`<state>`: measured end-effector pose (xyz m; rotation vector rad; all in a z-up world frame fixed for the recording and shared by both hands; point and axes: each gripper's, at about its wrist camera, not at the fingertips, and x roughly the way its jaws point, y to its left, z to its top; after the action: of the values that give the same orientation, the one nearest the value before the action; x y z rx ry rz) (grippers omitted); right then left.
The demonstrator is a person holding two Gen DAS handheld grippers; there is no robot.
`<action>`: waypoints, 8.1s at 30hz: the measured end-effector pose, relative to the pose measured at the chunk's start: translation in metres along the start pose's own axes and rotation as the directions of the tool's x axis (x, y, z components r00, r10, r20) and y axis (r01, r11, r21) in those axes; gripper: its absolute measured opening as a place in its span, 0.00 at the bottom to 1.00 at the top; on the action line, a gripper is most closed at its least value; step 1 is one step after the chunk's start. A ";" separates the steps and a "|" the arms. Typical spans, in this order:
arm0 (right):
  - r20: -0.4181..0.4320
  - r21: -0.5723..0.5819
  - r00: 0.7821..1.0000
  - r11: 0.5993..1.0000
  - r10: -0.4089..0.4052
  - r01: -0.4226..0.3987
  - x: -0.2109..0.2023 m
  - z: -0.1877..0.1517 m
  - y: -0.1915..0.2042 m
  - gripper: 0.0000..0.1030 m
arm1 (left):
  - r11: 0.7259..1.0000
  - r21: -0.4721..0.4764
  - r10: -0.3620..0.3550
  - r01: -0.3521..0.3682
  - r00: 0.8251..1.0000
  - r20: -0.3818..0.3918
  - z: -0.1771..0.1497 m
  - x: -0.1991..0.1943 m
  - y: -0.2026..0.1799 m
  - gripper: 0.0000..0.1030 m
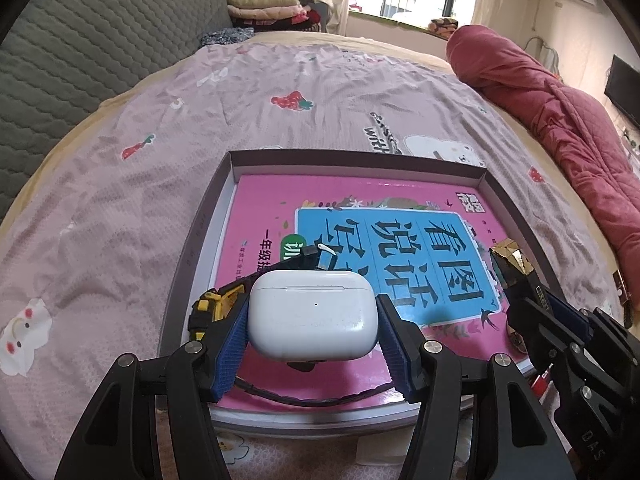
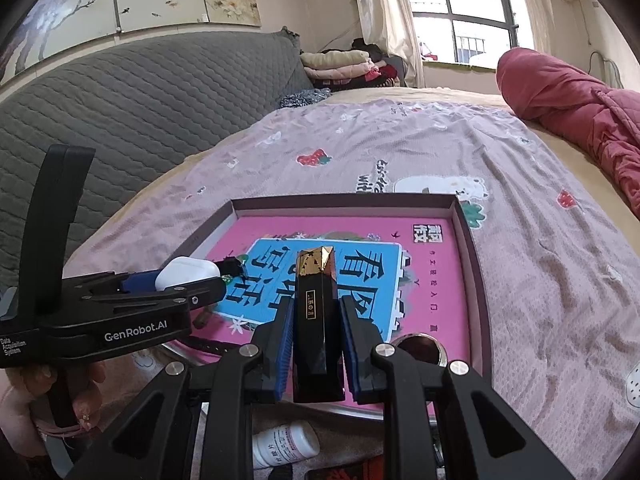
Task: Organize rigid objects
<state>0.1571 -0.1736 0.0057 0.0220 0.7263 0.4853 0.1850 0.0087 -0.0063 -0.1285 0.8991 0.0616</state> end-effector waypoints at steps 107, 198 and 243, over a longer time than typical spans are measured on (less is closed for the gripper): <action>0.129 -0.017 0.987 0.995 -0.092 0.095 -0.034 0.019 -0.015 0.46 | 1.000 -0.026 -0.012 0.013 0.999 0.037 -0.010 -0.051 0.000 0.68; -0.073 -0.184 0.994 0.981 -0.077 0.063 -0.094 -0.064 0.033 0.54 | 0.993 0.057 -0.099 0.107 0.986 -0.133 -0.087 -0.088 -0.026 0.70; -0.202 -0.273 0.978 0.962 -0.051 -0.006 -0.025 -0.078 0.040 0.53 | 0.990 -0.078 -0.135 0.120 0.966 -0.221 -0.066 -0.009 -0.025 0.70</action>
<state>0.0745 -0.1604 -0.0301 -0.2984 0.8573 0.5676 0.1306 -0.0248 -0.0382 -0.2565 1.1146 -0.0454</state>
